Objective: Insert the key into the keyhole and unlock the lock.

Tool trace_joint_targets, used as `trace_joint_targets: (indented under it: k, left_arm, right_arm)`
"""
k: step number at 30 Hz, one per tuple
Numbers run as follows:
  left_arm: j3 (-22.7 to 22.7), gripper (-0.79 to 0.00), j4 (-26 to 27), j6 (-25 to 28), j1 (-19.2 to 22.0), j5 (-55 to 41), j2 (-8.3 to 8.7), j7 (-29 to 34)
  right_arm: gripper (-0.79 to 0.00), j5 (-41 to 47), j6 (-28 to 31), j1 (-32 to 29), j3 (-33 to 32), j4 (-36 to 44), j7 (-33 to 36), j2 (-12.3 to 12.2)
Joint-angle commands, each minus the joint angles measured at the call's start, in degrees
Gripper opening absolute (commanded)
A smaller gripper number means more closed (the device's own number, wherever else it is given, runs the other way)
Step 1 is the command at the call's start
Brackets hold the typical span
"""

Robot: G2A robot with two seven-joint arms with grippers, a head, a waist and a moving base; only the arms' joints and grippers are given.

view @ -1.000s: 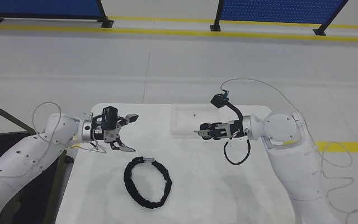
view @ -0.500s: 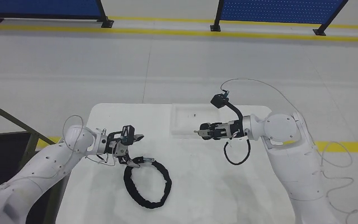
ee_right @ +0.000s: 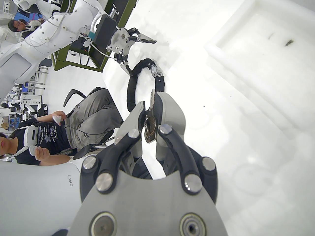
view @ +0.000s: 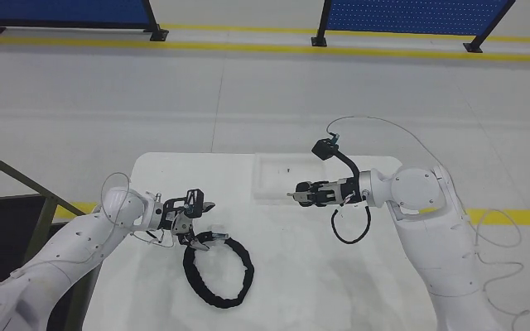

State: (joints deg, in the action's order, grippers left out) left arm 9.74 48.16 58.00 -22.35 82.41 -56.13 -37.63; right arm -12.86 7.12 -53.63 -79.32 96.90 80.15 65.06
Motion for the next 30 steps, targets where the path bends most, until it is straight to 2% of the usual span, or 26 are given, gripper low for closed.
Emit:
trace_joint_targets:
  k: [1, 9, 16, 24, 30]
  left_arm:
    - [0.0, 0.000, 0.0, 0.0, 0.0, 0.0, 0.00, 0.0]
    - [0.0, 0.000, 1.9, -0.8, -0.7, 2.7, 0.13, 1.2]
    - [0.0, 0.000, 1.1, -3.0, -2.3, 10.4, -0.48, -5.2]
    - [0.0, 0.000, -3.7, -7.5, -3.0, 17.0, -2.28, -13.0]
    - [0.0, 0.000, -6.7, -8.7, -3.1, 20.0, -4.57, -15.1]
  right_arm:
    - [-0.785, 0.0, 0.0, 0.0, 0.0, 0.0, 0.0, 0.0]
    - [-0.785, 0.0, 0.0, 0.0, 0.0, 0.0, 0.0, 0.0]
    - [-0.785, 0.0, 0.0, 0.0, 0.0, 0.0, 0.0, 0.0]
    - [-0.785, 0.0, 0.0, 0.0, 0.0, 0.0, 0.0, 0.0]
    - [-0.785, 0.0, 0.0, 0.0, 0.0, 0.0, 0.0, 0.0]
